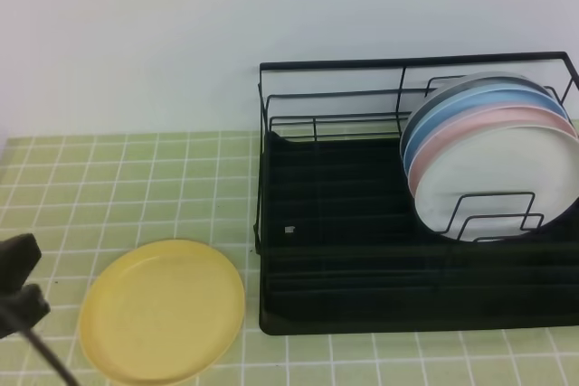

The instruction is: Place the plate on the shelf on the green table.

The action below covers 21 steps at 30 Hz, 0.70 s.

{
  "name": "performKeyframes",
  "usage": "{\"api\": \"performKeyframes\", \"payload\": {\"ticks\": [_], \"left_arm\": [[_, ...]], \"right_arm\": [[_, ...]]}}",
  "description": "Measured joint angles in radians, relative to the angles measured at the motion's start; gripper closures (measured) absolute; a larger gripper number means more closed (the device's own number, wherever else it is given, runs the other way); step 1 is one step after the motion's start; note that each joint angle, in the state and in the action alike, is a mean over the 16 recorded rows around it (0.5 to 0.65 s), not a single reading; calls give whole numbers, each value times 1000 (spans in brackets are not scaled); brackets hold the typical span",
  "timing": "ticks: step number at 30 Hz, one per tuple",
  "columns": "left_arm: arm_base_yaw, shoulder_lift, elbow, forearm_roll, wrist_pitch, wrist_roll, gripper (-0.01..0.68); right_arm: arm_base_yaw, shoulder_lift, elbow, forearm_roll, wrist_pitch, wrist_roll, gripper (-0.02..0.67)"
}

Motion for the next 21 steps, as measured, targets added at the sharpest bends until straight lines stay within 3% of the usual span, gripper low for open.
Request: {"api": "performKeyframes", "payload": {"ticks": [12, 21], "left_arm": [[20, 305, -183, 237, 144, -115, 676], [157, 450, -266, 227, 284, -36, 676]], "right_arm": [[89, 272, -185, 146, 430, -341, 652], [126, 467, -241, 364, 585, -641, 652]]}}
